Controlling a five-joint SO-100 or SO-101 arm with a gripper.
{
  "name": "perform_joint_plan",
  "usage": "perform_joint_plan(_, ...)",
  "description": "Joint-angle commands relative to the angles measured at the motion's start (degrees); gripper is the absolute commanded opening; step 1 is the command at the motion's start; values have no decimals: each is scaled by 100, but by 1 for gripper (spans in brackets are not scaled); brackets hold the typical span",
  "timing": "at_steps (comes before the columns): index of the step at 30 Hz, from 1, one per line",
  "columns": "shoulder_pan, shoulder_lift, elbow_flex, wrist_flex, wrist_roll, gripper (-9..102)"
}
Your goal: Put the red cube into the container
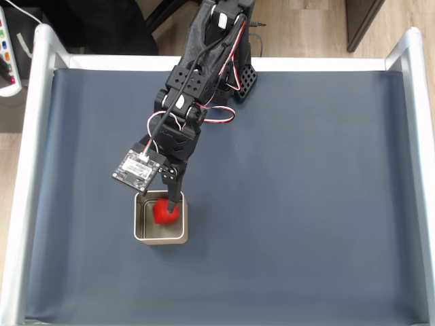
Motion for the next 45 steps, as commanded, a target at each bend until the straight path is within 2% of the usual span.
perform_joint_plan(1, 53, 272, -18, -132, 44, 26)
perform_joint_plan(10, 62, 290, 44, -255, 97, 27)
perform_joint_plan(14, 26, 457, 185, -264, 18, 24)
perform_joint_plan(23, -571, 1178, 773, -79, 79, 0)
perform_joint_plan(32, -1477, 2830, 2294, 193, 545, 0)
perform_joint_plan(45, -1995, 5440, 4693, 448, 984, 0)
